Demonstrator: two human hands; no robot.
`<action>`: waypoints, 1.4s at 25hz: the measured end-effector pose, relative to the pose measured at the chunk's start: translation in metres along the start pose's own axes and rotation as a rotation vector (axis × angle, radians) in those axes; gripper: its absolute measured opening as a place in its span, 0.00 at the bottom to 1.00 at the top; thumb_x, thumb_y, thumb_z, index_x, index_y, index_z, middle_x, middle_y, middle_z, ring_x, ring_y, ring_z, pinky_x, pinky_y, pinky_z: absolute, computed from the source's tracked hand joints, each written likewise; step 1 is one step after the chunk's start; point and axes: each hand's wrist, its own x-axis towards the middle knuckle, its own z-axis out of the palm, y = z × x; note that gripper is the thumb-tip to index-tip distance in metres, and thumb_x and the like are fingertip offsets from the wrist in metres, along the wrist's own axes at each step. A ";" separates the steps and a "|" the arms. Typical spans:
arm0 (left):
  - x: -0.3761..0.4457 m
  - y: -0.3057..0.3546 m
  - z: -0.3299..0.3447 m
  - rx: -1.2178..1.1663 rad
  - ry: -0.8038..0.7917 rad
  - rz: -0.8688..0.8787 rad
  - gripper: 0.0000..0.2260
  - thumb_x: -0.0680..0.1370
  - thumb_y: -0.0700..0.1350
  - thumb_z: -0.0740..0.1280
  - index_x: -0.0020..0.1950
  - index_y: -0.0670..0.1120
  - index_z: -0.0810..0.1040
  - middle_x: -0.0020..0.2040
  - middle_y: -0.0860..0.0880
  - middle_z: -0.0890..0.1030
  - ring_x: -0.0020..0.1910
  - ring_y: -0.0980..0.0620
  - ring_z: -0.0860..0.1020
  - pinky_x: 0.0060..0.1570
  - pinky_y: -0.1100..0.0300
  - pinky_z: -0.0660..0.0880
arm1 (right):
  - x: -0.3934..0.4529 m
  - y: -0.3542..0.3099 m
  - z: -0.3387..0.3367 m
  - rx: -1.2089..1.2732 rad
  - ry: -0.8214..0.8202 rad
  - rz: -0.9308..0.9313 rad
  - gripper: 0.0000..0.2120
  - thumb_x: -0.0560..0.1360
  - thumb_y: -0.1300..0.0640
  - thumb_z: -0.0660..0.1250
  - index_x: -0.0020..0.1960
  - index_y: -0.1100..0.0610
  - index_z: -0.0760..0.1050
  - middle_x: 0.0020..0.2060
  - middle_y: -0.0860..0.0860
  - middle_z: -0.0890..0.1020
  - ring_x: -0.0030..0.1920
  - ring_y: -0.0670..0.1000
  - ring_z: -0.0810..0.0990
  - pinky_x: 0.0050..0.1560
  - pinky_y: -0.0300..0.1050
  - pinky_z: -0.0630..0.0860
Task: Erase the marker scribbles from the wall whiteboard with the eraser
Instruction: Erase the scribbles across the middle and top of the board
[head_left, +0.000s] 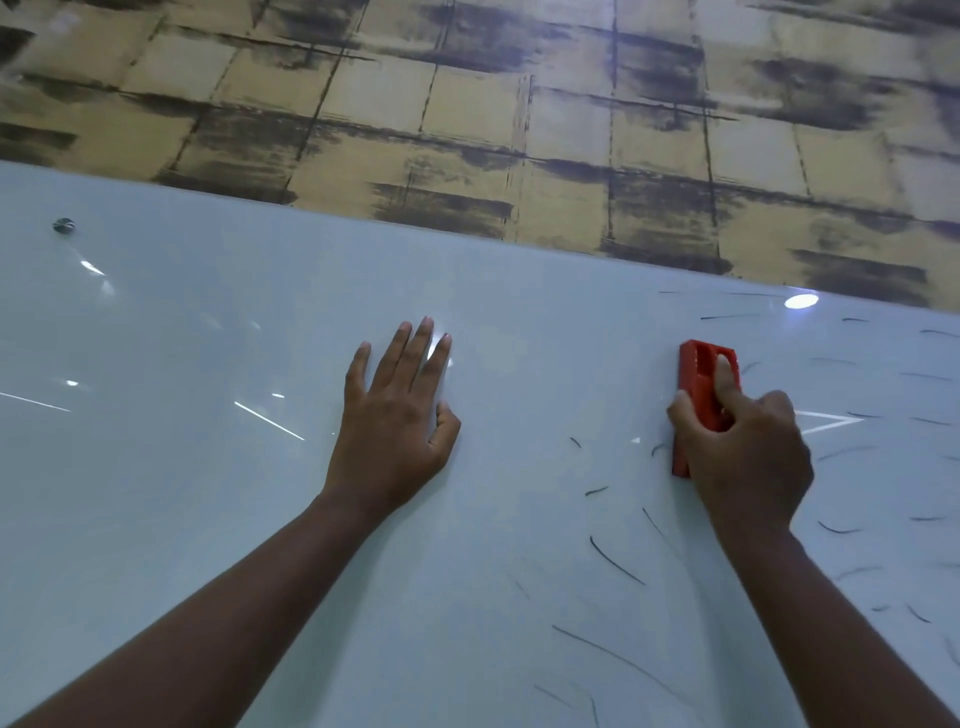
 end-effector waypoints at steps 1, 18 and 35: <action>-0.001 0.001 -0.001 0.003 0.003 0.001 0.32 0.80 0.50 0.54 0.85 0.45 0.63 0.86 0.46 0.59 0.86 0.47 0.56 0.84 0.38 0.52 | -0.011 0.002 0.001 0.010 0.012 0.032 0.29 0.77 0.41 0.70 0.75 0.50 0.74 0.41 0.55 0.70 0.37 0.56 0.71 0.41 0.47 0.69; -0.028 -0.001 -0.006 -0.091 -0.035 0.029 0.30 0.84 0.50 0.56 0.86 0.45 0.61 0.87 0.46 0.56 0.87 0.46 0.53 0.84 0.38 0.51 | -0.122 -0.059 -0.002 0.057 -0.184 -0.588 0.32 0.74 0.41 0.71 0.75 0.48 0.73 0.41 0.51 0.72 0.36 0.50 0.72 0.29 0.41 0.70; -0.052 0.003 -0.001 -0.013 -0.010 0.049 0.30 0.84 0.50 0.56 0.87 0.45 0.58 0.88 0.44 0.54 0.87 0.45 0.51 0.84 0.37 0.50 | -0.143 -0.046 -0.024 0.184 -0.216 -0.048 0.31 0.73 0.48 0.76 0.75 0.47 0.74 0.41 0.52 0.69 0.40 0.54 0.72 0.38 0.44 0.69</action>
